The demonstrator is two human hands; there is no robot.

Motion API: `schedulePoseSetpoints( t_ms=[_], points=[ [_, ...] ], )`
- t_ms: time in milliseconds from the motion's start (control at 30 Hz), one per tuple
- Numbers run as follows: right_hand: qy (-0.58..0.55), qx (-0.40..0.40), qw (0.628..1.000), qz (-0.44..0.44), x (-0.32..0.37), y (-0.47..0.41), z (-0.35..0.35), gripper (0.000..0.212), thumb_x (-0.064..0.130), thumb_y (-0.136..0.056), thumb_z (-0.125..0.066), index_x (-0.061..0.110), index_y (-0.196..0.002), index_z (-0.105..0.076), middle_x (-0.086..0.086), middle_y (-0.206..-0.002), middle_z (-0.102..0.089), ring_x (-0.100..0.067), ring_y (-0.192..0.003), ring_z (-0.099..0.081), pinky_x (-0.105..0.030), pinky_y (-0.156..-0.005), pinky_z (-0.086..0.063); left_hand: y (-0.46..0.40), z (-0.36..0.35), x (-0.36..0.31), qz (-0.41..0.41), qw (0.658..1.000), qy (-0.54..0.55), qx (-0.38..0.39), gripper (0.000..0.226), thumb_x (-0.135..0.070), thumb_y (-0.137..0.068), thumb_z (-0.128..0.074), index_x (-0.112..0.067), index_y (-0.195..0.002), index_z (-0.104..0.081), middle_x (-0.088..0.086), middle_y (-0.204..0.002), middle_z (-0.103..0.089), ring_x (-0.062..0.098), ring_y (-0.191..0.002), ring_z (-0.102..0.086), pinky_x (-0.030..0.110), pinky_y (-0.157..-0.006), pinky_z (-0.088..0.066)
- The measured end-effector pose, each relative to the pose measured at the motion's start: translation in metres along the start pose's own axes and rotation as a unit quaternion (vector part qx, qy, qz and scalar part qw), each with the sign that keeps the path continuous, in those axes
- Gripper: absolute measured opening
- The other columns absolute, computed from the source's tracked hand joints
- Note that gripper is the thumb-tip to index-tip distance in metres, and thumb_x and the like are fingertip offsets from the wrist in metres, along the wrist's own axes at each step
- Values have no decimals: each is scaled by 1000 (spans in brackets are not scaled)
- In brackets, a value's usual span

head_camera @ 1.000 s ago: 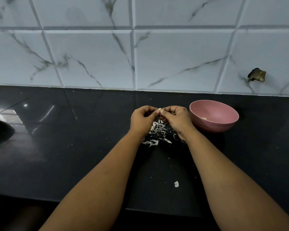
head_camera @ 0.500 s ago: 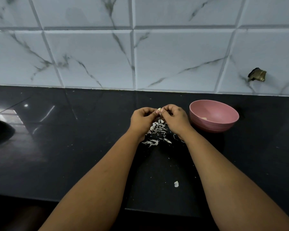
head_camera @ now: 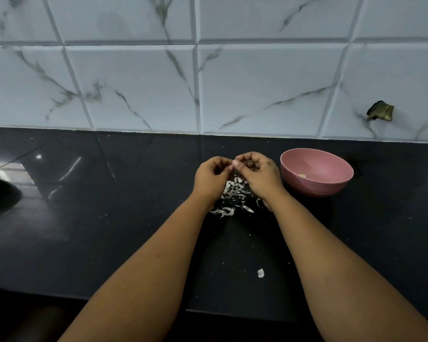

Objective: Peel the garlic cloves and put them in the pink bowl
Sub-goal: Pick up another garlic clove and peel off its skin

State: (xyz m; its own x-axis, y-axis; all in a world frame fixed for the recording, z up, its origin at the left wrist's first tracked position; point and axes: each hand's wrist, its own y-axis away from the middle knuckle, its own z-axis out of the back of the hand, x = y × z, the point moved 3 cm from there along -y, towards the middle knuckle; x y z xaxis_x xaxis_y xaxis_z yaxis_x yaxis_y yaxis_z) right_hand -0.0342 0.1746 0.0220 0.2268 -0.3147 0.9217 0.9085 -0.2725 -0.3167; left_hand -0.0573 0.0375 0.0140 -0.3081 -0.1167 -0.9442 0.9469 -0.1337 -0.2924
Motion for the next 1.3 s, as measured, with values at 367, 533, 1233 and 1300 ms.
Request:
schedulePoseSetpoints(
  t_ms=[367,533,1233,1300],
  points=[
    [-216,29,973,-76,-3,2,0,8,2,-88,-65,3,-95,-70,-8,-80,-71,-7,-69,-66,-17,-65,-54,0,1,-3,-13,999,-12,-33,13,-6,-91,-65,-15,-93,-74,-3,-84,-74,4,-74,-68,20,-71,-56],
    [-258,9,960,-108,-3,2,-1,7,2,-91,-62,1,-95,-67,-7,-81,-71,-9,-72,-68,-19,-73,-56,1,-1,-1,20,999,29,-33,9,-23,-91,-70,-16,-91,-73,1,-81,-74,14,-79,-71,32,-80,-59],
    [-91,42,995,-22,6,8,-5,11,3,-87,-69,0,-97,-69,-11,-82,-75,-18,-76,-74,-17,-63,-53,0,-4,1,63,993,92,-30,10,1,-96,-56,-2,-96,-65,12,-89,-70,16,-74,-69,27,-72,-59],
    [-86,43,995,-13,6,8,-6,10,3,-86,-69,1,-96,-69,-11,-82,-75,-18,-75,-74,-18,-65,-54,0,-3,1,64,993,98,-34,11,2,-96,-56,-3,-93,-65,12,-88,-70,16,-74,-69,27,-71,-59]
  ],
)
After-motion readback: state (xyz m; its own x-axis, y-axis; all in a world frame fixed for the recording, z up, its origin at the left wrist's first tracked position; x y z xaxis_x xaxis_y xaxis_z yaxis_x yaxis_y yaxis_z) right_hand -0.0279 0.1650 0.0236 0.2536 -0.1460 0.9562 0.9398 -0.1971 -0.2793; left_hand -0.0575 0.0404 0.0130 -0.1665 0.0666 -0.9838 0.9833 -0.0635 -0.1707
